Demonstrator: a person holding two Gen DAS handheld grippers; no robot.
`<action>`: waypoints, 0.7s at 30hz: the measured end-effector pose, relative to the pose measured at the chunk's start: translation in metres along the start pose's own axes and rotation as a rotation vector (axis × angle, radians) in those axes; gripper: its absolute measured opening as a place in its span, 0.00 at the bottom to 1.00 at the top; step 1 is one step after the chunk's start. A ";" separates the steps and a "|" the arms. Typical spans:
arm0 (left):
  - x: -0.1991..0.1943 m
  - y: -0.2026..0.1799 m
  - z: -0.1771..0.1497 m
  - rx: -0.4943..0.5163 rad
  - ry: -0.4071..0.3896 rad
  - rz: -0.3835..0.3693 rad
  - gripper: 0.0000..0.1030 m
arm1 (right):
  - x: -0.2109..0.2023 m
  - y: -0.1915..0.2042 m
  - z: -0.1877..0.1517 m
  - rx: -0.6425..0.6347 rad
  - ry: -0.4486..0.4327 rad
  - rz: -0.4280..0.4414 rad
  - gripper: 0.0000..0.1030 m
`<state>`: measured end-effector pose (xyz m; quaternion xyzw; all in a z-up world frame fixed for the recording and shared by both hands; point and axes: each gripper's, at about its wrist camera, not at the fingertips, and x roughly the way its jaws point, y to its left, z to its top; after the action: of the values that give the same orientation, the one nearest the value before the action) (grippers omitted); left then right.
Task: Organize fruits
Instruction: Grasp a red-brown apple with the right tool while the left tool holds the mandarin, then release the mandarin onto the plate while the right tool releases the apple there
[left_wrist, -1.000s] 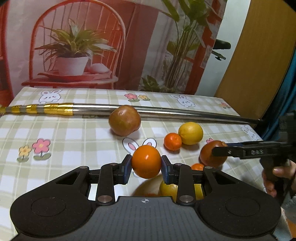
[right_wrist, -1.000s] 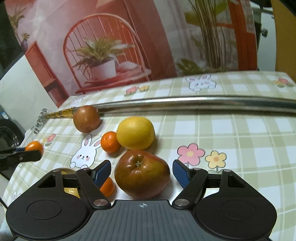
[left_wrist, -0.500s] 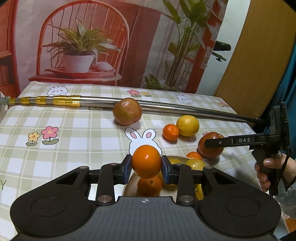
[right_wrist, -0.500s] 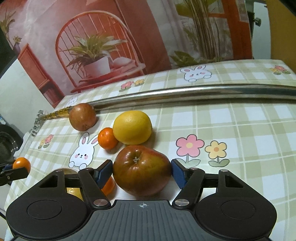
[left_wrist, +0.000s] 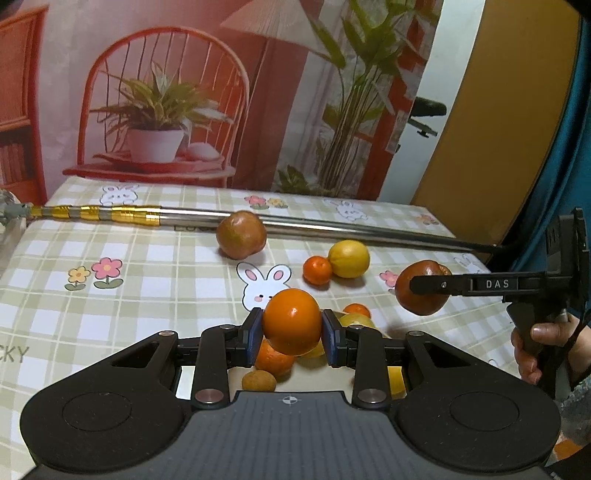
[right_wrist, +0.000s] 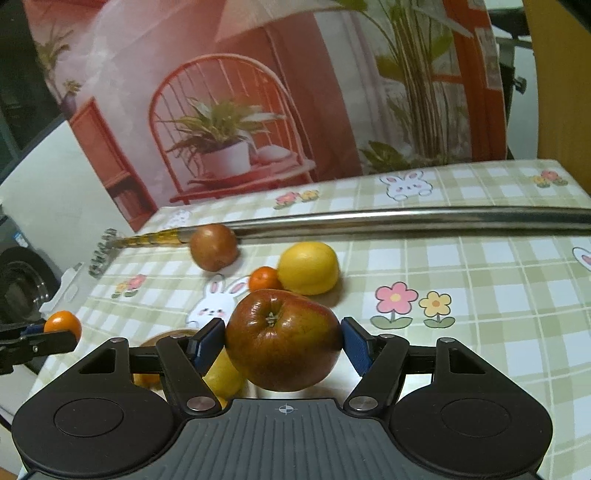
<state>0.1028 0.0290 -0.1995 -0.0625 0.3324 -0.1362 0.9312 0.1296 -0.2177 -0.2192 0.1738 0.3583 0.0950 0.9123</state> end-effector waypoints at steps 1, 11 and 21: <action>-0.006 -0.001 0.000 0.000 -0.008 0.002 0.34 | -0.006 0.004 -0.001 -0.004 -0.007 0.006 0.63; -0.054 -0.019 -0.018 -0.003 -0.043 -0.002 0.34 | -0.057 0.038 -0.026 -0.048 -0.043 0.038 0.63; -0.024 -0.037 -0.057 0.097 0.071 0.013 0.34 | -0.055 0.061 -0.068 -0.129 0.039 0.047 0.63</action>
<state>0.0407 -0.0006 -0.2217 -0.0101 0.3586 -0.1485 0.9215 0.0402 -0.1608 -0.2082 0.1212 0.3648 0.1426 0.9121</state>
